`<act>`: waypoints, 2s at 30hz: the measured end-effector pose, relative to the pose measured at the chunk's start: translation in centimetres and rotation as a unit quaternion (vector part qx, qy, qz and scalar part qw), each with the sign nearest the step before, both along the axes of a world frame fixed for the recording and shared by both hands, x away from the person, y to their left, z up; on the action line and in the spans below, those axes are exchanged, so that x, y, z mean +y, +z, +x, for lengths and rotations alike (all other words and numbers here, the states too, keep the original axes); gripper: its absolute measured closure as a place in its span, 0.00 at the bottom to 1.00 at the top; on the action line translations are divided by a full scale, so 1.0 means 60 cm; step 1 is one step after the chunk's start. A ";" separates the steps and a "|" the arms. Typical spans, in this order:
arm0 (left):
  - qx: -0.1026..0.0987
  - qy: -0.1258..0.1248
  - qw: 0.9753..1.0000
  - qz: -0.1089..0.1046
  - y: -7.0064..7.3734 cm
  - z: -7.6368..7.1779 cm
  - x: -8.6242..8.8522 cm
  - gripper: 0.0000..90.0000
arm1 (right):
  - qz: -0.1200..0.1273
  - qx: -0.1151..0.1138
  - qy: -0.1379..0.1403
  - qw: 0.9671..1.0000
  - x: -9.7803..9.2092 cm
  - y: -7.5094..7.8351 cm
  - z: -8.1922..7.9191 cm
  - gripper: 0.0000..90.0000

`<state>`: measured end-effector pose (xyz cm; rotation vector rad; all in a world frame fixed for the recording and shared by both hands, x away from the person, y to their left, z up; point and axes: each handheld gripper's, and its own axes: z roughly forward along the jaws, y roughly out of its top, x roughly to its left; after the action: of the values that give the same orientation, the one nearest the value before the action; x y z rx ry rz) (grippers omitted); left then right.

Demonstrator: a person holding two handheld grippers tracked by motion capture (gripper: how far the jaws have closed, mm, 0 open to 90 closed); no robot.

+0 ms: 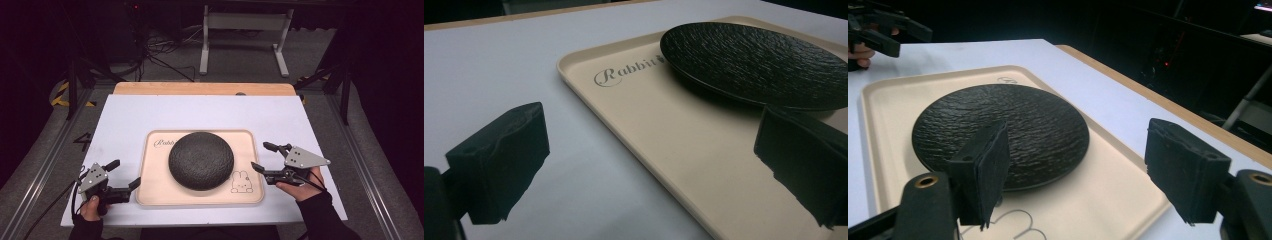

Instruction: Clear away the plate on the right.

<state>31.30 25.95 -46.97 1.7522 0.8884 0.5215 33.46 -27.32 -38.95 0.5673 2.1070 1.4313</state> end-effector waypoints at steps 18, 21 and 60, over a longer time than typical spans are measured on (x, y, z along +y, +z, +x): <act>0.001 0.001 1.000 -0.002 0.000 0.000 0.001 0.02 | 0.027 0.009 -0.047 0.999 -0.080 -0.037 0.001 0.30; 0.001 0.001 1.000 -0.002 0.000 0.001 0.001 0.02 | 0.037 0.009 -0.048 0.998 -0.088 -0.044 0.001 0.31; 0.001 -0.002 1.000 -0.002 0.000 0.001 0.001 0.02 | 0.091 0.029 -0.082 0.992 -0.124 -0.109 -0.016 0.30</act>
<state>31.34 26.00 -46.98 1.7508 0.8873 0.5145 32.49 -34.74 -45.51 0.8428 1.9347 1.5357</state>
